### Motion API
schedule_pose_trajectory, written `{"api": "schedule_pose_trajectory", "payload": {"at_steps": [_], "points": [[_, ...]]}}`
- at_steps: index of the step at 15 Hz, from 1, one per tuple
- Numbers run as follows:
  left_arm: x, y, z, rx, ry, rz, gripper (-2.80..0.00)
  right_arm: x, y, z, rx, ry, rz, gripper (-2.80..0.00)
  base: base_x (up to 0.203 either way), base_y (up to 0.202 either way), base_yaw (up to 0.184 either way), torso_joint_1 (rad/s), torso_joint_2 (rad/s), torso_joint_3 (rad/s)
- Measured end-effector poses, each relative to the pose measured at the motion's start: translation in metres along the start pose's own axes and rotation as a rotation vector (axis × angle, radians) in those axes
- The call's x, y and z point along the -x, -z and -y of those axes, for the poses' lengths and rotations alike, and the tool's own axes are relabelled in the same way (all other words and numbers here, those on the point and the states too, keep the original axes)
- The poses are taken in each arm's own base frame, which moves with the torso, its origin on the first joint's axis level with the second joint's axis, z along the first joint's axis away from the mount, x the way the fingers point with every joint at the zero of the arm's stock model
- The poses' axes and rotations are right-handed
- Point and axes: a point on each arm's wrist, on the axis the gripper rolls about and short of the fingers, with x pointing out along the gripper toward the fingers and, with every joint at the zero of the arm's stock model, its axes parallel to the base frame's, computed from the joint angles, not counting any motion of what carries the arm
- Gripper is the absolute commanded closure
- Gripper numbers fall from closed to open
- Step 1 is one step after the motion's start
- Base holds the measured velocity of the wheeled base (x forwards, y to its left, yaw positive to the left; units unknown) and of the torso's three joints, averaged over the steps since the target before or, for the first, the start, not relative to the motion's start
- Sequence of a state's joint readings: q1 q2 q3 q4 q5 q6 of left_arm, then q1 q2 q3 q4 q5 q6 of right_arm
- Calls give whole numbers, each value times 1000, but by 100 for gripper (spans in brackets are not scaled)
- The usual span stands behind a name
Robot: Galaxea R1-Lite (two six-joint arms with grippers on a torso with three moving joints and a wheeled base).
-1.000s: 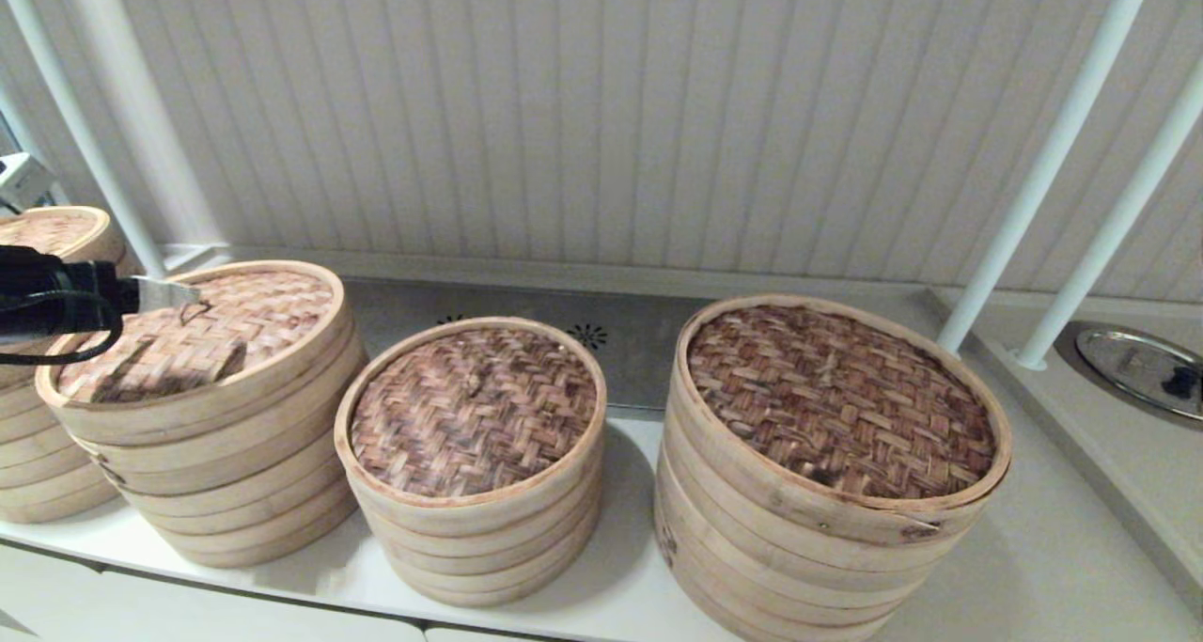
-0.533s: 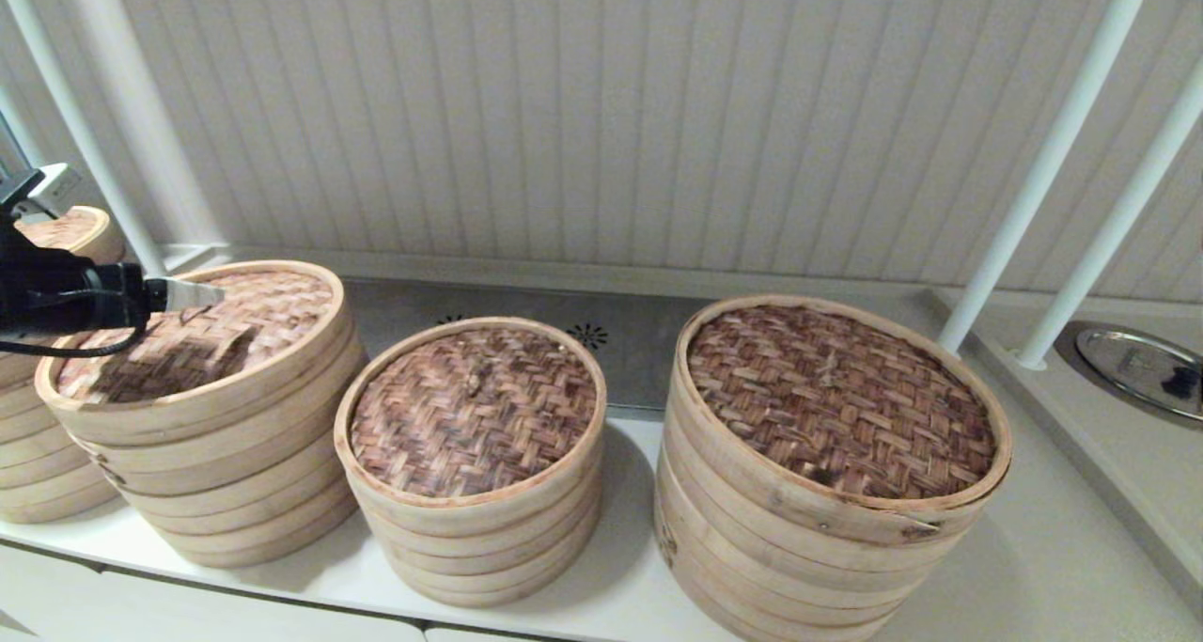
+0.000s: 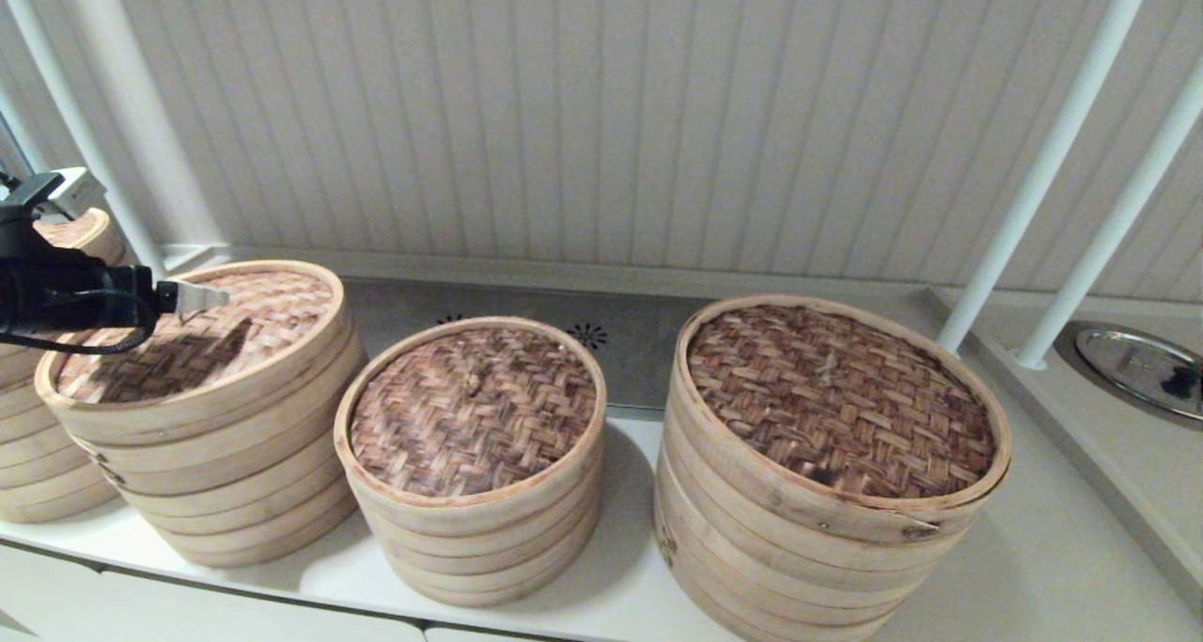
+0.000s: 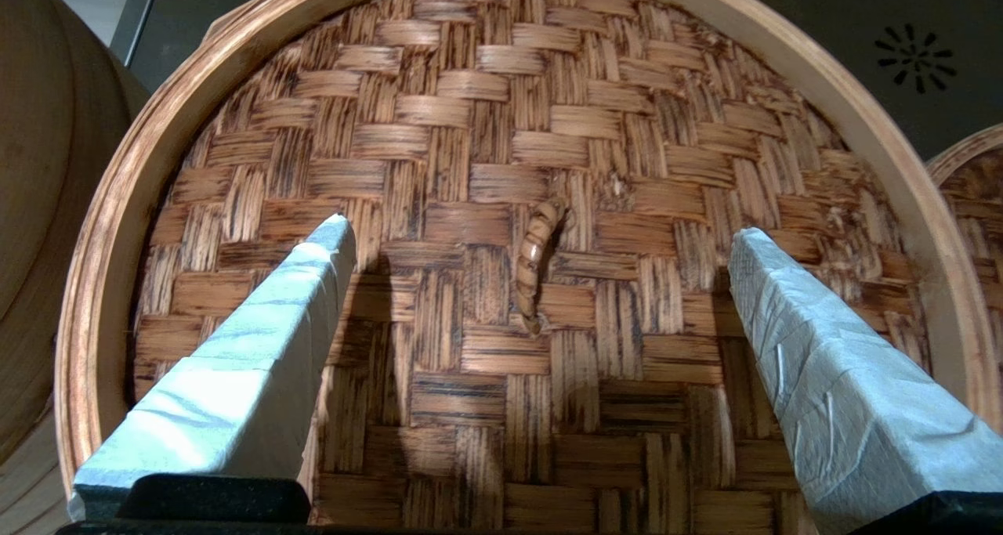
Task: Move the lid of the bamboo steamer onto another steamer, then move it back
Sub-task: Pick up the steamer
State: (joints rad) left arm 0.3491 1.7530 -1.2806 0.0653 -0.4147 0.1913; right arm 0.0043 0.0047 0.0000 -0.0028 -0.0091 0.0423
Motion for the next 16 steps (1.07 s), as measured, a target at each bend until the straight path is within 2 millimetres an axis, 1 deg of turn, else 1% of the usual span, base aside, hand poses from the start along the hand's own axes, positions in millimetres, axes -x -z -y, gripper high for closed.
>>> {"api": "schedule_pose_trajectory", "payload": {"at_steps": [11, 12, 16], "points": [[-8, 10, -1, -20, -1, -37, -280, 0, 0, 0, 0, 0, 0, 0, 0, 0, 0, 0, 0, 0], [-8, 10, -1, -21, 0, -38, 0, 0, 0, 0, 0, 0, 0, 0, 0, 0, 0, 0, 0, 0], [-8, 12, -1, -24, -3, -38, 0, 0, 0, 0, 0, 0, 0, 0, 0, 0, 0, 0, 0, 0]]}}
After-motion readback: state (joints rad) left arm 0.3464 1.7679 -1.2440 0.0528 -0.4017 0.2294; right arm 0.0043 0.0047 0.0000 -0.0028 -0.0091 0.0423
